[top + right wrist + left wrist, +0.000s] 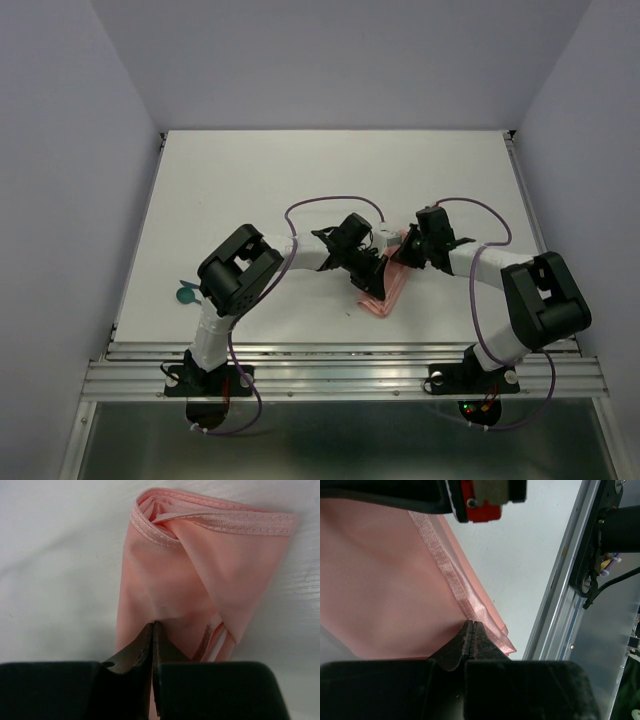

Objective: Fold the napkin into a case and place the utensils inside
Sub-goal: Turn over the smaller rectangle-folded napkin at the center of the board.

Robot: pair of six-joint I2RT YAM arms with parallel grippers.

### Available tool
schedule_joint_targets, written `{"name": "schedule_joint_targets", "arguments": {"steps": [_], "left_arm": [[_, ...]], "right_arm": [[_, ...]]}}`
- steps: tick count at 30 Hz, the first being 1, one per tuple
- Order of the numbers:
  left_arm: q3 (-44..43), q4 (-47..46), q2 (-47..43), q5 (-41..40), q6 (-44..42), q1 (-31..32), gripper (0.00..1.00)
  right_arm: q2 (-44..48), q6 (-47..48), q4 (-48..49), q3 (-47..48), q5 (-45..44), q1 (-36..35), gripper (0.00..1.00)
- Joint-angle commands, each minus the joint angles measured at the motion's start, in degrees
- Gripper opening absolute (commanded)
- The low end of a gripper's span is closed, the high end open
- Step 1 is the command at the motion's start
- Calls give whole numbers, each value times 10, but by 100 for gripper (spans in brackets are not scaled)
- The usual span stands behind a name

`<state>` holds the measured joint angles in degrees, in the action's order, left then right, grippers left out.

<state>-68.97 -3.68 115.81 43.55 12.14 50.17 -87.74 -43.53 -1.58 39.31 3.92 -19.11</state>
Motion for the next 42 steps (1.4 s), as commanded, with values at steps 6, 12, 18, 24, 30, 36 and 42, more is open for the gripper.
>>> {"name": "schedule_joint_targets", "arguments": {"steps": [6, 12, 18, 24, 30, 36, 42], "left_arm": [[24, -32, -24, 13, 6, 0, 0], [27, -39, -26, 15, 10, -2, 0], [25, -40, -25, 20, 8, -3, 0], [30, -42, -29, 20, 9, -4, 0], [31, -42, -30, 22, 10, -5, 0], [30, -41, -30, 27, 10, -5, 0], [23, -36, -33, 25, 8, -5, 0]], "right_arm": [[64, 4, -17, 7, -9, 0, 6], [73, -2, -25, -12, -4, 0, 6], [33, 15, -48, -23, -36, 0, 6], [66, 24, -74, -2, -74, 0, 6], [86, 18, -74, 29, -99, 6, 6], [73, 17, -73, 44, -126, 11, 6], [44, 19, -78, 38, -148, 11, 6]]}}
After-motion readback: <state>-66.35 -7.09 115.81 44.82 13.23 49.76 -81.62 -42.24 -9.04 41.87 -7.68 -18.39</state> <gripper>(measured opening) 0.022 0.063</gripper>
